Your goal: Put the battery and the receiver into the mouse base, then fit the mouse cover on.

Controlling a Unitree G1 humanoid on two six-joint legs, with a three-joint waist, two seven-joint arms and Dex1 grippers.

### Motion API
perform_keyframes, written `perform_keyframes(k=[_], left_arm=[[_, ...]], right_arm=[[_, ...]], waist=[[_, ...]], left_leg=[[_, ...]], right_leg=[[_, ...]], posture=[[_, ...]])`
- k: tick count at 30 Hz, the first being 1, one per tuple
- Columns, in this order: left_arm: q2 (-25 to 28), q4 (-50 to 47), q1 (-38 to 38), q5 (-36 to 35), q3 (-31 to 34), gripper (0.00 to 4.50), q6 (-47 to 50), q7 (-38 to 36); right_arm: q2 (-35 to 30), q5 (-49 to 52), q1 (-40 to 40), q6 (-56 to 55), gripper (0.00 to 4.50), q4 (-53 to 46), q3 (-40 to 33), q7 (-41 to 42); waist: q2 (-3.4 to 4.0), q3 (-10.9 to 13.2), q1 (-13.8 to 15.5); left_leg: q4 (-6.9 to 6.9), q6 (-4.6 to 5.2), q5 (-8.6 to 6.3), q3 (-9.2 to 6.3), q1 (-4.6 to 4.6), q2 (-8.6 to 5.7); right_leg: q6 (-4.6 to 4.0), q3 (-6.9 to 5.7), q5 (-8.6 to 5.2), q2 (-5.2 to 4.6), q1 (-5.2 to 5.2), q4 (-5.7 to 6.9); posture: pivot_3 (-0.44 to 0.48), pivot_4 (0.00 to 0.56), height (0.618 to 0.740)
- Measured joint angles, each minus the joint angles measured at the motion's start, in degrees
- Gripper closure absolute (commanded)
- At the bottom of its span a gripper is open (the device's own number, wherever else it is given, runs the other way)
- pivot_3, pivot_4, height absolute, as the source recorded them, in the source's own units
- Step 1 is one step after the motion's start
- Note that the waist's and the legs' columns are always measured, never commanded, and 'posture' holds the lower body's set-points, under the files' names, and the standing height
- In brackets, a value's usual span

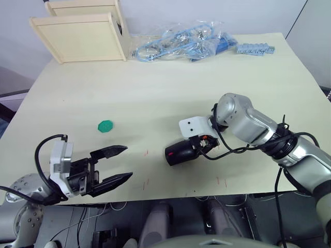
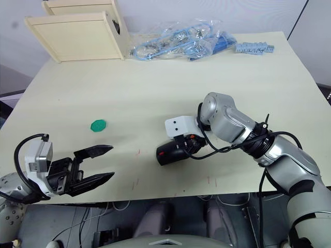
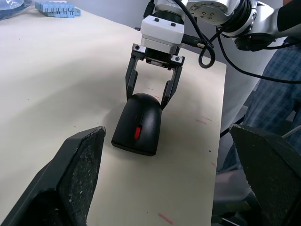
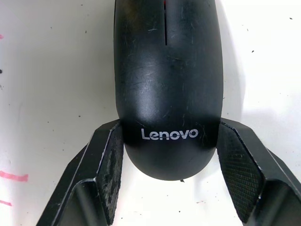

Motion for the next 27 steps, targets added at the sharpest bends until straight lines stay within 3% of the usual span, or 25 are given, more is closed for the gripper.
perform_keyframes(k=[19, 22, 23, 27], left_arm=[[0.0, 0.0, -0.02, 0.0, -0.05, 0.0, 0.0, -0.03], [0.0, 0.0, -0.02, 0.0, -0.05, 0.0, 0.0, -0.04], [0.0, 0.0, -0.03, 0.0, -0.05, 0.0, 0.0, -0.04], [0.0, 0.0, -0.03, 0.0, -0.05, 0.0, 0.0, -0.04]], right_arm=[[0.13, 0.98, 0.08, 1.05, 1.75, -0.77, 0.01, 0.12], [0.13, 1.02, 0.07, 1.19, 0.89, -0.78, 0.01, 0.12], [0.12, 1.03, 0.08, 1.19, 0.42, -0.82, 0.0, 0.1], [0.31, 1.02, 0.19, 1.19, 0.42, -0.88, 0.01, -0.27]], waist=[[0.0, 0.0, 0.0], [0.0, 0.0, 0.0], [0.0, 0.0, -0.01], [0.0, 0.0, 0.01]], left_leg=[[0.0, 0.0, 0.0, 0.0, -0.01, 0.0], [0.0, 0.0, 0.0, 0.0, -0.01, 0.0], [0.0, 0.0, 0.0, 0.0, -0.01, 0.0], [0.0, 0.0, 0.0, -0.01, -0.01, 0.0]], right_leg=[[0.0, 0.0, 0.0, 0.0, 0.0, -0.01], [0.0, 0.0, 0.0, 0.0, 0.0, -0.01], [0.0, 0.0, 0.0, 0.0, -0.01, -0.01], [0.0, -0.01, 0.0, 0.0, -0.01, 0.0]], posture=[[0.0, 0.15, 0.74], [0.0, 0.15, 0.74], [0.0, 0.15, 0.74], [0.0, 0.15, 0.74]])
